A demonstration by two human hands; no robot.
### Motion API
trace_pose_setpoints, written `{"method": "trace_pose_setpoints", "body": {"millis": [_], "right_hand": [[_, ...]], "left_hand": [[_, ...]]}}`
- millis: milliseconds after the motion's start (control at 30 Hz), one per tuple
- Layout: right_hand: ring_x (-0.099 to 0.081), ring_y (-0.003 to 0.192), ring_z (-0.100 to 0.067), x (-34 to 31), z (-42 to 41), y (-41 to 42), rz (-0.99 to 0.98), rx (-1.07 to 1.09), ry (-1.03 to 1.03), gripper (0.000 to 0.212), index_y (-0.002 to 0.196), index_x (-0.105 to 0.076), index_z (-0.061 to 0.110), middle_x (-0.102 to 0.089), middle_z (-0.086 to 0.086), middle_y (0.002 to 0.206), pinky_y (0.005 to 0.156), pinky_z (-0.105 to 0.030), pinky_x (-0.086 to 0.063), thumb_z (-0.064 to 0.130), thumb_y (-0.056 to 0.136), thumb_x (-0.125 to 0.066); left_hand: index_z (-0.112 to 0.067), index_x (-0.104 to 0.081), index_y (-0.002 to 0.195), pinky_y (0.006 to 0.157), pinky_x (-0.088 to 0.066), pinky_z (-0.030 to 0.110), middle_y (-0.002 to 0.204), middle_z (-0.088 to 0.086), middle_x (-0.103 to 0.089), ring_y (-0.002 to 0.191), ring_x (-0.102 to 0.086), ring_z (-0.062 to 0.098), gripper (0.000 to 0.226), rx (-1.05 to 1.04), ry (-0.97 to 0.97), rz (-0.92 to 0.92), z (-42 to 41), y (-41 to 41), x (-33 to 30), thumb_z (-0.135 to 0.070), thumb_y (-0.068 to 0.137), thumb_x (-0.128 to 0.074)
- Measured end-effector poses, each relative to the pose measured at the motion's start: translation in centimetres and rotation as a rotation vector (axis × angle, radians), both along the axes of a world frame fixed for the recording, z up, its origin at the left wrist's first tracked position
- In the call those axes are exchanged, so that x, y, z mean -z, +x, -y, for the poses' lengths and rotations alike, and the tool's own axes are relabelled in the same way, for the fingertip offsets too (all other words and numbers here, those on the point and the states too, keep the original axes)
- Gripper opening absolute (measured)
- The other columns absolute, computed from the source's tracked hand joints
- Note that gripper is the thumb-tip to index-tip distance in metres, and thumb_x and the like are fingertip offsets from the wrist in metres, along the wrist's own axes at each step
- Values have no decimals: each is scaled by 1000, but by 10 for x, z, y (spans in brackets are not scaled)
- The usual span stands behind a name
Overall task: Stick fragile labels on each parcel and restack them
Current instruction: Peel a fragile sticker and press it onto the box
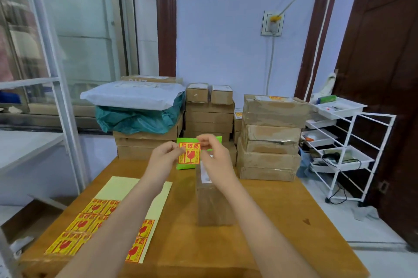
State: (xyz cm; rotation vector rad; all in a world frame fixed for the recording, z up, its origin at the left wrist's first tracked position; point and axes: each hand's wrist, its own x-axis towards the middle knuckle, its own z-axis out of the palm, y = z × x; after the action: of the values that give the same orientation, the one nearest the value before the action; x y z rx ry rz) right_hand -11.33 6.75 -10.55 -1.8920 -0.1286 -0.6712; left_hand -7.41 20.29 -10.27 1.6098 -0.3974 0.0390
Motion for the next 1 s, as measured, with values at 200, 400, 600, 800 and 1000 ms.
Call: {"method": "trace_pose_setpoints", "body": {"millis": [200,400,600,800,1000], "right_hand": [[-55,87,-7,-5,36,3,-65,203,81,11,101,-60,17,-60,7,94,70,-14,-42,17,95,-50],[-44,66,-11,3,46,15,-198,245,-68,28,65,-53,12,-50,0,66,63,-27,-33,17,93,-54],[-47,70,-15,17,52,23,-271,234,-142,28,76,-62,-6,-57,-13,71,52,-14,-29,16,92,-57],[-49,78,-15,33,59,24,-271,245,-105,34,57,-52,8,-55,-7,82,60,-15,-33,13,91,-57],[-46,74,-13,35,58,24,-248,245,-154,25,65,-54,-2,-50,-8,82,58,-14,-31,9,87,-61]], "left_hand": [[-10,-63,77,75,-49,25,78,4,-67,76,-62,14,25,33,-154,-141,46,-5,-5,-10,97,-48],[3,-65,79,86,-47,49,84,21,-66,77,-58,24,32,-19,28,-133,58,13,14,-24,92,-53],[-11,-55,59,73,-48,40,69,4,-62,75,-58,25,30,-69,180,-82,58,23,24,-20,87,-61],[2,-61,68,63,-39,28,74,14,-64,71,-52,19,28,-59,306,28,60,25,32,-15,90,-61],[-2,-60,67,65,-37,26,85,15,-62,81,-53,22,24,-103,409,155,63,27,37,-16,86,-65]]}}
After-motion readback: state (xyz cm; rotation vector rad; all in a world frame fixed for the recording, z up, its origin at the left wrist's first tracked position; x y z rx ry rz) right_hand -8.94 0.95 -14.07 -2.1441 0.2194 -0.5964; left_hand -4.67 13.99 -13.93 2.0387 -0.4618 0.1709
